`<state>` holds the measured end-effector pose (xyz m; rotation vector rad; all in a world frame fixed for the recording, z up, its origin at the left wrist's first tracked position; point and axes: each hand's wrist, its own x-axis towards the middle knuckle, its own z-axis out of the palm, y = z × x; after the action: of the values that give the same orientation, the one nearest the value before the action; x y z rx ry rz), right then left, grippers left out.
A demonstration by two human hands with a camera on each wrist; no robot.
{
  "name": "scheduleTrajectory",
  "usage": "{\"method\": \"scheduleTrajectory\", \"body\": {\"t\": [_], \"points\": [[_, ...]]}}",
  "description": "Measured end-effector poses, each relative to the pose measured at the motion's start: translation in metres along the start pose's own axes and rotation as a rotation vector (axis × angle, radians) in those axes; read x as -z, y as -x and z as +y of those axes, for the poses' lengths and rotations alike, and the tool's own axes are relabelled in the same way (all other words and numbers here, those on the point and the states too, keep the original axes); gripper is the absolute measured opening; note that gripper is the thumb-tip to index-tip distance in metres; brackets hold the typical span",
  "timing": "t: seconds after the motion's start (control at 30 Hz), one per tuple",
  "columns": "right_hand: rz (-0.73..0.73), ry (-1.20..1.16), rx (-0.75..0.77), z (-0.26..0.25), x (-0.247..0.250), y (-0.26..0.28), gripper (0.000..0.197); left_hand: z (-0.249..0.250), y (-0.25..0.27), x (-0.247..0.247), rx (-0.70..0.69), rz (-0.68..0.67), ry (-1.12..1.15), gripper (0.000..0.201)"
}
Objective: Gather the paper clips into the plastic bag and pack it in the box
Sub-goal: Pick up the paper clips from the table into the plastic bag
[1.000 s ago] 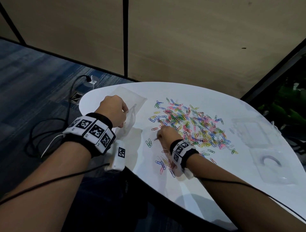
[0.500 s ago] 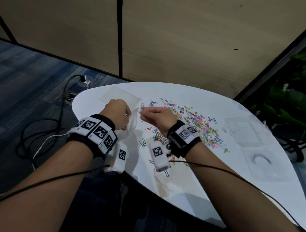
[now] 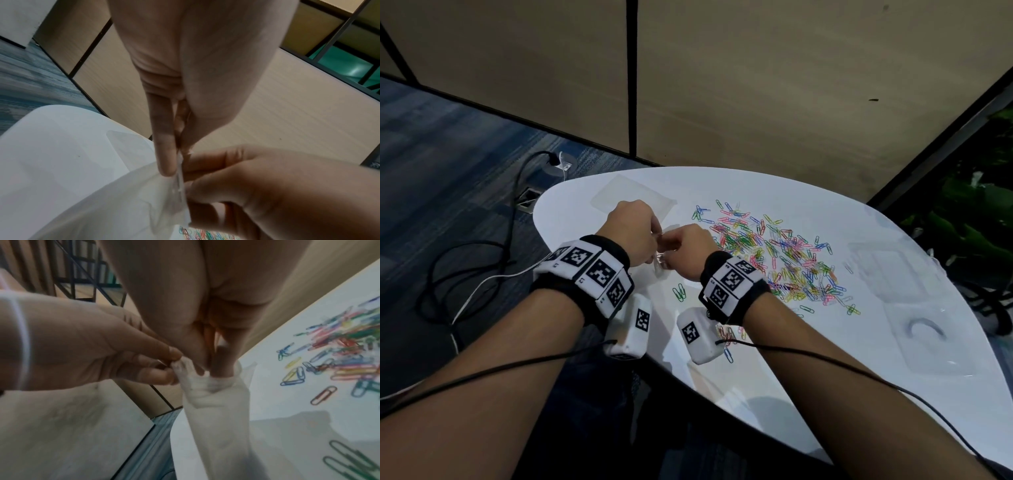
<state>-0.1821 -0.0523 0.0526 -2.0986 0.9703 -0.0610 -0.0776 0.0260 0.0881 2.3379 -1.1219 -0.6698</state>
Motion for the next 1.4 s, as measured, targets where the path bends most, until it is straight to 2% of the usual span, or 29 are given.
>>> {"method": "scheduleTrajectory", "body": {"t": [0.07, 0.13, 0.23, 0.3, 0.4, 0.47, 0.5, 0.57, 0.63, 0.73, 0.8, 0.83, 0.93, 1.0, 1.1, 1.2, 1.27, 1.33, 1.4], "points": [[0.008, -0.034, 0.059, 0.002, 0.004, 0.001, 0.028, -0.001, 0.000, 0.001, 0.015, -0.001, -0.004, 0.025], [0.072, -0.201, 0.090, 0.005, 0.010, 0.001, 0.021, -0.001, 0.000, 0.001, 0.025, 0.008, -0.003, 0.025], [0.212, -0.392, 0.016, 0.017, 0.014, 0.002, 0.024, -0.003, -0.001, 0.004, 0.053, 0.034, 0.017, 0.025], [0.183, -0.185, 0.001, 0.031, 0.010, 0.004, 0.028, -0.006, -0.003, 0.007, 0.059, 0.033, 0.023, 0.027], [-0.174, 0.412, 0.100, 0.056, -0.014, 0.019, 0.035, -0.006, -0.003, 0.008, 0.045, 0.019, 0.005, 0.027], [-0.360, 0.653, 0.225, 0.078, -0.030, 0.035, 0.045, -0.006, -0.003, 0.007, 0.038, 0.007, -0.010, 0.027], [-0.400, 0.729, 0.306, 0.091, -0.035, 0.044, 0.051, -0.005, -0.003, 0.007, 0.036, 0.000, -0.016, 0.027], [-0.410, 0.848, 0.437, 0.119, -0.037, 0.060, 0.061, -0.005, -0.002, 0.007, 0.034, -0.013, -0.020, 0.029], [-0.339, 0.953, 0.520, 0.146, -0.031, 0.074, 0.061, -0.003, -0.001, 0.007, 0.026, -0.015, -0.024, 0.030], [-0.199, 1.039, 0.475, 0.172, -0.017, 0.079, 0.055, 0.000, 0.000, 0.006, 0.017, -0.018, -0.041, 0.031], [-0.157, 1.033, 0.422, 0.177, -0.008, 0.070, 0.060, 0.002, 0.001, 0.004, 0.024, -0.027, -0.047, 0.030], [-0.157, 1.002, 0.413, 0.176, -0.005, 0.066, 0.058, 0.003, 0.001, 0.003, 0.026, -0.031, -0.049, 0.029], [-0.200, 0.882, 0.398, 0.157, 0.001, 0.059, 0.023, 0.004, 0.000, 0.000, 0.030, -0.035, -0.046, 0.028], [-0.195, 0.863, 0.342, 0.151, 0.001, 0.053, 0.020, 0.005, -0.001, -0.001, 0.040, -0.040, -0.045, 0.027], [-0.117, 0.700, 0.146, 0.148, 0.009, 0.044, 0.020, 0.010, -0.002, -0.004, 0.041, -0.052, -0.071, 0.029], [0.089, 0.279, -0.121, 0.141, 0.030, 0.040, 0.015, 0.015, -0.001, -0.007, 0.029, -0.083, -0.093, 0.035], [0.174, -0.004, -0.257, 0.134, 0.047, 0.039, 0.016, 0.019, 0.000, -0.010, 0.023, -0.113, -0.082, 0.036], [0.207, -0.357, -0.284, 0.120, 0.061, 0.037, 0.019, 0.024, 0.001, -0.014, 0.012, -0.139, -0.078, 0.035], [0.187, -0.856, -0.270, 0.100, 0.067, 0.034, 0.024, 0.027, 0.002, -0.018, 0.000, -0.160, -0.084, 0.033]]}}
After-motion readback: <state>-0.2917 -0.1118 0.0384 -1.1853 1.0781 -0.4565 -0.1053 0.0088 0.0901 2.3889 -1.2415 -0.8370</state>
